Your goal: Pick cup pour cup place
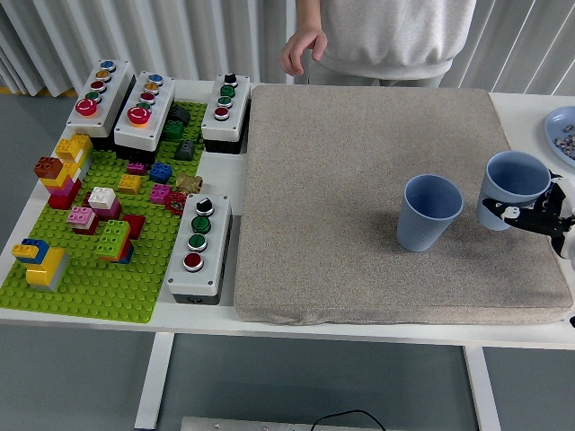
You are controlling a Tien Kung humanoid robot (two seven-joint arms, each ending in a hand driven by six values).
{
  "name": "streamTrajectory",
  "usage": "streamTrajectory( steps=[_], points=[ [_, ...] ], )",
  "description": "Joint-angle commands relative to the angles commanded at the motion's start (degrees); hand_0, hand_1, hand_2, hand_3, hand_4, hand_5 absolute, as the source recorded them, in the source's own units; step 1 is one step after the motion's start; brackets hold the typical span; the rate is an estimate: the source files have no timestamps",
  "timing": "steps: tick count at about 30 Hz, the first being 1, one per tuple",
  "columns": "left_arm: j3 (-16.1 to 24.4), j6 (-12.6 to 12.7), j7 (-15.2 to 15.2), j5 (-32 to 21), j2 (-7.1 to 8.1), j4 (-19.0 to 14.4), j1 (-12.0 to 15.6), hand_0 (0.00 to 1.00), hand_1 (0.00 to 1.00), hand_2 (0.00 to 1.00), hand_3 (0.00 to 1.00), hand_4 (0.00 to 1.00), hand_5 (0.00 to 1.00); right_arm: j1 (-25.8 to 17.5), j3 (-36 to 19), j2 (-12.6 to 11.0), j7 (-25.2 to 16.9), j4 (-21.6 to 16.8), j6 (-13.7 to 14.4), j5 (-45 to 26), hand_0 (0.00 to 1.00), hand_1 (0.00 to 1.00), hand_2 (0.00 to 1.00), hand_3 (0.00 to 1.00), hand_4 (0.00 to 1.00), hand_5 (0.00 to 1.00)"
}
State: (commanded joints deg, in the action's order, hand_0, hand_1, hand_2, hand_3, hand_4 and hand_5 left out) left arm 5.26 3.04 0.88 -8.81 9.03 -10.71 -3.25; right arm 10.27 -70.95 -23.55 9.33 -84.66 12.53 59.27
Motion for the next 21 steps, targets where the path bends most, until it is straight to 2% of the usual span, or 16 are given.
streamTrajectory(
  steps=[21],
  points=[
    [-0.27,-0.04,-0.08,-0.37,0.15,0.01,0.0,0.738,0.738,0.802,0.679,0.52,0.924,0.5,-0.13,-0.49,1.63,-2.48,3.15,7.84,0.801,0.69,0.601,0.697,0.813,0.198]
  ],
)
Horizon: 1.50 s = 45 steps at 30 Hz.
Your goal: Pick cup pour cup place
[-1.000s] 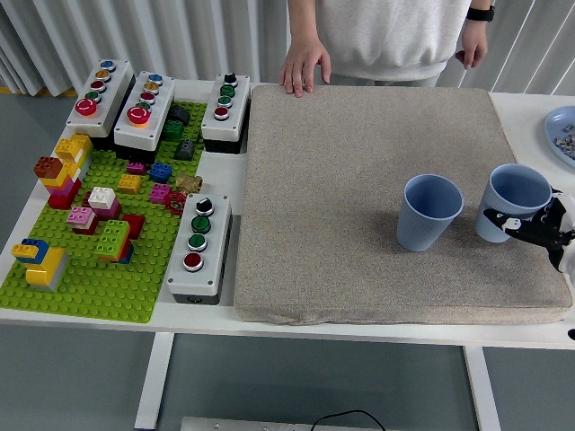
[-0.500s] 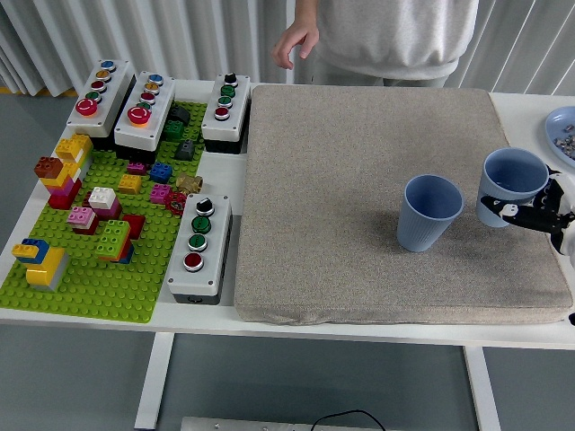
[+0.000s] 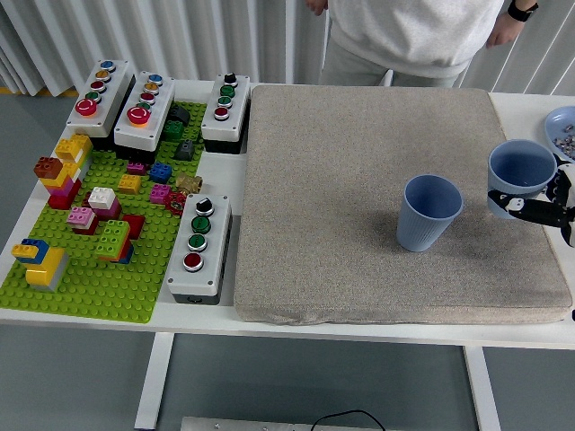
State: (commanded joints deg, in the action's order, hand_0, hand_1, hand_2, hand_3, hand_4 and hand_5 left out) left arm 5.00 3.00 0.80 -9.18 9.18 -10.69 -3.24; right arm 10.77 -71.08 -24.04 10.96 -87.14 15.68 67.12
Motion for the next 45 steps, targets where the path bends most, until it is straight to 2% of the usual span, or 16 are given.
streamTrajectory(
  steps=[12,30,45],
  points=[
    [-0.11,-0.01,-0.06,-0.23,0.04,0.05,-0.14,0.738,0.737,0.802,0.678,0.521,0.924,0.2,0.54,-0.18,3.4,-3.64,1.74,7.31,0.799,0.691,0.6,0.697,0.811,0.197],
    [-0.03,0.0,0.01,-0.13,0.08,0.04,-0.13,0.738,0.734,0.802,0.675,0.522,0.919,0.59,2.92,0.21,6.43,-6.2,3.61,13.81,0.799,0.69,0.6,0.698,0.81,0.199],
    [0.05,0.04,0.04,-0.09,0.19,0.03,0.15,0.737,0.734,0.802,0.675,0.523,0.916,0.96,4.12,0.26,8.19,-6.99,3.92,19.02,0.8,0.691,0.6,0.7,0.807,0.196]
  ],
)
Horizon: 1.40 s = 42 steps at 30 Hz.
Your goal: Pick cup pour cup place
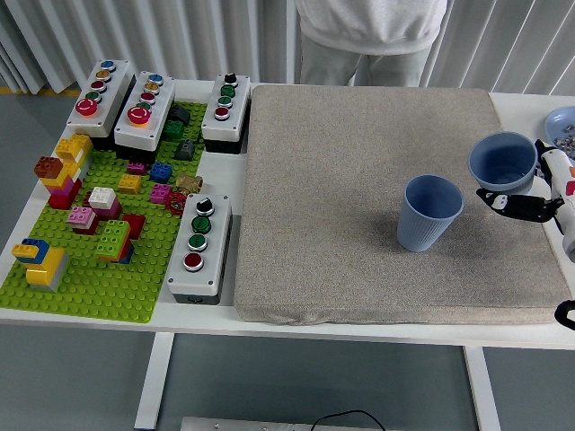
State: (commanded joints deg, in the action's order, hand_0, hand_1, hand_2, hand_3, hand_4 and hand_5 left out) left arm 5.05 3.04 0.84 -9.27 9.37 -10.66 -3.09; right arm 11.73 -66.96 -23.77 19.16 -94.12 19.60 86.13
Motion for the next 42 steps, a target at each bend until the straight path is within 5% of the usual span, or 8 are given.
streamTrajectory(
  steps=[42],
  points=[
    [-0.07,0.0,0.01,-0.1,0.07,0.09,-0.11,0.737,0.733,0.801,0.674,0.522,0.914,1.19,2.4,0.09,5.78,-3.32,-1.24,12.04,0.802,0.691,0.598,0.7,0.795,0.185]
  ],
)
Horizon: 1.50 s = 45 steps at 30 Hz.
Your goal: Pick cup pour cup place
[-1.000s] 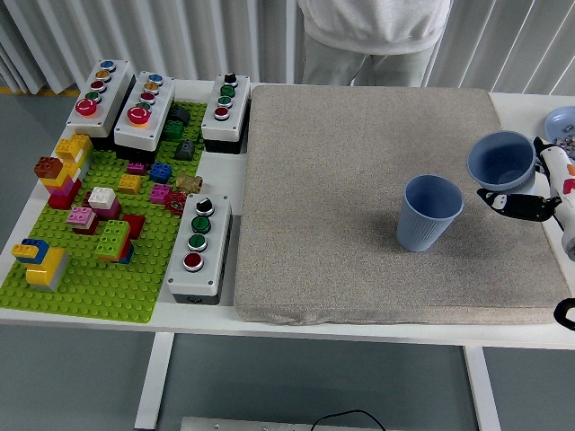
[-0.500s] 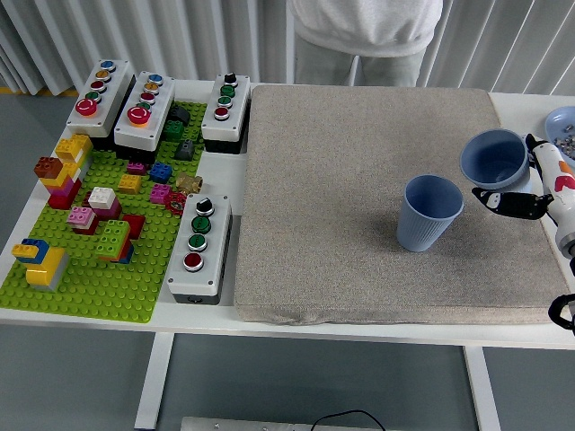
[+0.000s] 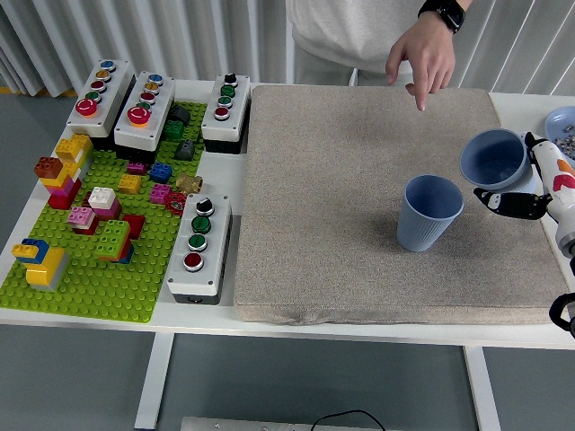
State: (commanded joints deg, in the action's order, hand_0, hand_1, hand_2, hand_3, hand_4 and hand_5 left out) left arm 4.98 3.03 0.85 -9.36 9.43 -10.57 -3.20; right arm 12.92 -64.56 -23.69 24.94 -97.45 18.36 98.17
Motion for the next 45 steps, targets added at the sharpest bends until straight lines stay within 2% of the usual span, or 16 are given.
streamTrajectory(
  steps=[31,45],
  points=[
    [-0.17,-0.02,-0.01,-0.27,0.29,0.03,0.16,0.737,0.733,0.801,0.673,0.523,0.911,0.51,0.53,-0.88,3.18,-3.24,-1.74,4.41,0.804,0.692,0.598,0.701,0.784,0.172],
    [-0.02,-0.03,0.1,0.05,0.27,0.04,0.07,0.737,0.732,0.801,0.673,0.522,0.911,0.32,1.19,-0.36,3.16,-3.51,-1.73,4.01,0.804,0.692,0.598,0.701,0.78,0.167]
  ],
)
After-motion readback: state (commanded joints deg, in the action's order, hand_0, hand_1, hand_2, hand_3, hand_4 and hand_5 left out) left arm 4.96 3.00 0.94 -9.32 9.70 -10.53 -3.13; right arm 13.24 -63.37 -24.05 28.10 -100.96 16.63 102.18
